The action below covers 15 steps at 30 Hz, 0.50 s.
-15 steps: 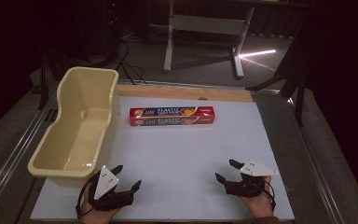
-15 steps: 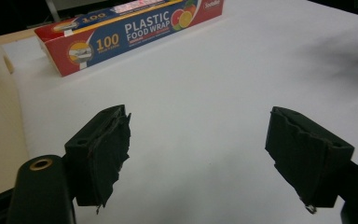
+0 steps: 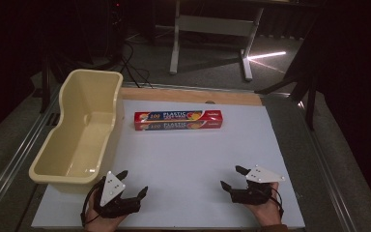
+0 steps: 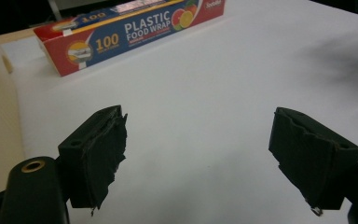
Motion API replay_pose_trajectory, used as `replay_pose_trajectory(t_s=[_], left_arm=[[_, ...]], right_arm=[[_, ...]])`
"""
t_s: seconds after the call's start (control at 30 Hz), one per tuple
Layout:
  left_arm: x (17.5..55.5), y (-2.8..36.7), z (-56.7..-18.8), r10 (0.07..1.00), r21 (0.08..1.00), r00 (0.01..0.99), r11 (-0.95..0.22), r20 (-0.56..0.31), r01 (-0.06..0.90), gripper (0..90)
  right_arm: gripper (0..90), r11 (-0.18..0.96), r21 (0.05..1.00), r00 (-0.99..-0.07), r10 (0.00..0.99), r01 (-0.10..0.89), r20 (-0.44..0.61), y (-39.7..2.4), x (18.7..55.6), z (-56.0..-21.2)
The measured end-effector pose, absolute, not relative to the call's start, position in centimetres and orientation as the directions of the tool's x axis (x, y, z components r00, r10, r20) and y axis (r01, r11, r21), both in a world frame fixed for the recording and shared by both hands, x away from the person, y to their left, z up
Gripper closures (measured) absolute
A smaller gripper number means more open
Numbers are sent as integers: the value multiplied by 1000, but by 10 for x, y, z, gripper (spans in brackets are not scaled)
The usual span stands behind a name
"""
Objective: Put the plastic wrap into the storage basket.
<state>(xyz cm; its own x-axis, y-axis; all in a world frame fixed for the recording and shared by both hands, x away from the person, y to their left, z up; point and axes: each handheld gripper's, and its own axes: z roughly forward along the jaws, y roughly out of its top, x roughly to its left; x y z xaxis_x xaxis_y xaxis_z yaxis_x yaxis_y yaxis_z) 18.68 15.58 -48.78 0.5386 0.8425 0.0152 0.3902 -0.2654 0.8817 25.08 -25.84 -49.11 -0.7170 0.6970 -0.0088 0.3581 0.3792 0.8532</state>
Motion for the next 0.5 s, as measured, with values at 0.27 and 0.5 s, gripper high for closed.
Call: replay_pose_trajectory(t_s=[0.27,0.5], left_arm=[[188,157,-488,850,879,526,-263,17,397,176],[190,157,-489,854,879,520,-255,9,404,171]], right_arm=[[228,368,861,-720,694,350,-5,-251,252,-490],[270,367,871,-729,685,327,-15,-236,259,-481]])
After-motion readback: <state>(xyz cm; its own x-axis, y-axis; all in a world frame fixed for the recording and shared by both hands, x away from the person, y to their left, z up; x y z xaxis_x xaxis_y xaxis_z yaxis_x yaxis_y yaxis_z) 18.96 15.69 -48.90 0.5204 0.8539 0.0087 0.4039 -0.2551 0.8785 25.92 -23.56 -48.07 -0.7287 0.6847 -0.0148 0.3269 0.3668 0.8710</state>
